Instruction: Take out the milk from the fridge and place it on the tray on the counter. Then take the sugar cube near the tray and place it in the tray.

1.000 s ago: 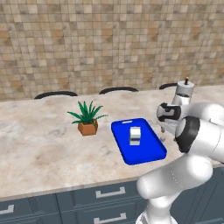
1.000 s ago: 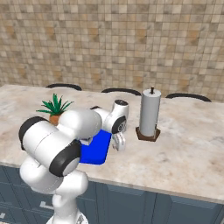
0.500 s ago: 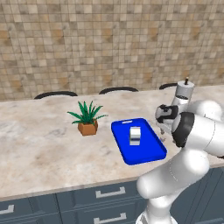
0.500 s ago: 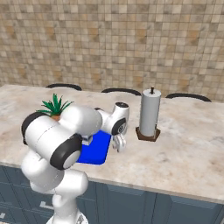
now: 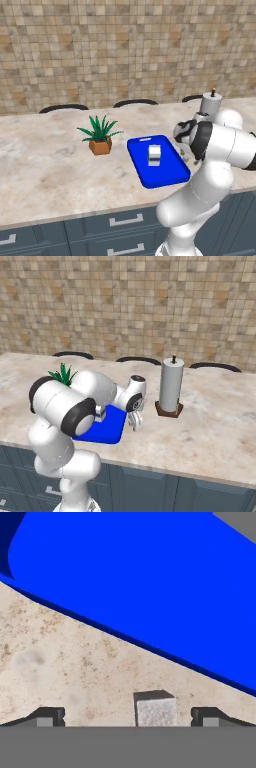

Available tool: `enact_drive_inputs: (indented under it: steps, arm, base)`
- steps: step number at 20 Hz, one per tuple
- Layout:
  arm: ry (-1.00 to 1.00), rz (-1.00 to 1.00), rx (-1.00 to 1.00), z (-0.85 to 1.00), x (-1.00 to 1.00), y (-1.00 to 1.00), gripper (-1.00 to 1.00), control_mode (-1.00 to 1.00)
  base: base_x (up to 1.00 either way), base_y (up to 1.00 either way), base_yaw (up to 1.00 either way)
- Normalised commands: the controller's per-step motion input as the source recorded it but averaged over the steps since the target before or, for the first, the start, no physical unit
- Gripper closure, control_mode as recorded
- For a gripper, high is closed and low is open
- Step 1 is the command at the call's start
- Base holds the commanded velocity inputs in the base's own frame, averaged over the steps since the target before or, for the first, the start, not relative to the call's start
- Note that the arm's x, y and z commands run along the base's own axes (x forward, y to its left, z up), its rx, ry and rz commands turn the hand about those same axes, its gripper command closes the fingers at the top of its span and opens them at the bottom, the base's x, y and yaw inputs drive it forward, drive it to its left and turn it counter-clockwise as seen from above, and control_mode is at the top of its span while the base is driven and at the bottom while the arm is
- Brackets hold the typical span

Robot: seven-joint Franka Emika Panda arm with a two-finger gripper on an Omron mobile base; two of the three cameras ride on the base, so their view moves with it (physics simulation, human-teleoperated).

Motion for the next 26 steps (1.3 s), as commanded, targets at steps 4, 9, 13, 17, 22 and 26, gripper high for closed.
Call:
enact_drive_inputs:
  steps: [4, 9, 13, 17, 22, 26]
  arm:
    - [0.00, 0.00, 0.00, -0.08, 0.21, 0.00, -1.00, -1.00]
    - [0.03, 0.00, 0.00, -0.14, 0.18, 0.00, -1.00, -1.00]
    - [0.07, 0.00, 0.00, -0.20, 0.00, 0.06, -1.00, -1.00]
    - [0.07, -0.02, 0.00, -0.18, 0.00, 0.11, 1.00, -1.00]
    - [0.05, -0.03, 0.00, -0.09, 0.00, 0.01, 1.00, -1.00]
    - [0.02, -0.03, 0.00, -0.09, 0.00, 0.00, 1.00, -1.00]
  base:
    - [0.00, 0.00, 0.00]
    - [0.00, 0.00, 0.00]
    - [0.00, 0.00, 0.00]
    - [0.00, 0.00, 0.00]
    - [0.00, 0.00, 0.00]
    - [0.00, 0.00, 0.00]
